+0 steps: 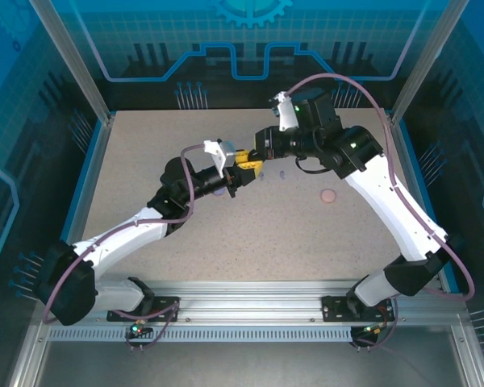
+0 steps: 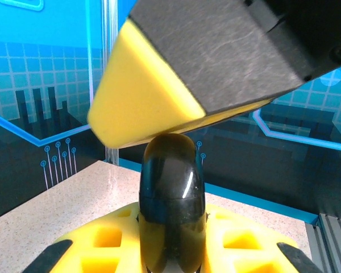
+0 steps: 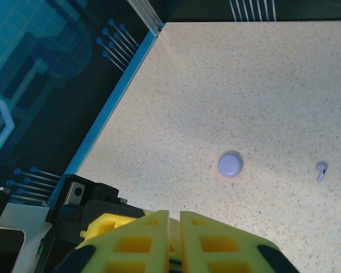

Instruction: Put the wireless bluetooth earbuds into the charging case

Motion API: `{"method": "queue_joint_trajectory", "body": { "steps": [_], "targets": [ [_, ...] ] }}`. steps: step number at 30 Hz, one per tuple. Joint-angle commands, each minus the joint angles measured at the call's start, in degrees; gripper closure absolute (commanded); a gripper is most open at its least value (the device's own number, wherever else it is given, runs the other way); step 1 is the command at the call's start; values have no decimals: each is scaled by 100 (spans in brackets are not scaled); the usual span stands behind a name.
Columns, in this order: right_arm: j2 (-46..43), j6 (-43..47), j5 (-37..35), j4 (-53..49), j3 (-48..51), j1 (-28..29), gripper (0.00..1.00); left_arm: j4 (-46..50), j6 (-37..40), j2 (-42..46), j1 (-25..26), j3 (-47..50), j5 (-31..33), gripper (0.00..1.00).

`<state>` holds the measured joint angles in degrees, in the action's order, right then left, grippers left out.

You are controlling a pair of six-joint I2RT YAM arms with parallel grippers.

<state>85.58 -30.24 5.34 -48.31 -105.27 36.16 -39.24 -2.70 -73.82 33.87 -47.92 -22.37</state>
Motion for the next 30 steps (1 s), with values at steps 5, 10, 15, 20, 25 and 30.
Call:
{"method": "queue_joint_trajectory", "body": {
  "steps": [5,10,15,20,25,30],
  "targets": [
    [-894,-664,-548,482,1014,-884,50,60,-459,-258,-44,-244,312,100],
    [-1315,-881,-742,676,1994,-1573,37,12,-1297,-853,40,-98,454,100],
    [-1454,-937,-631,779,2809,-2041,35,-49,-2314,-1707,256,-105,790,100],
    [-1439,-984,-605,926,3329,-2331,34,-152,-3502,-2677,454,-393,914,100],
    [-1323,-975,-586,973,3452,-2486,34,-4,-4669,-3612,695,-930,1004,100],
    [-1212,-940,-570,980,3457,-2517,34,79,-5486,-4324,853,-1415,975,100]
  ]
}}
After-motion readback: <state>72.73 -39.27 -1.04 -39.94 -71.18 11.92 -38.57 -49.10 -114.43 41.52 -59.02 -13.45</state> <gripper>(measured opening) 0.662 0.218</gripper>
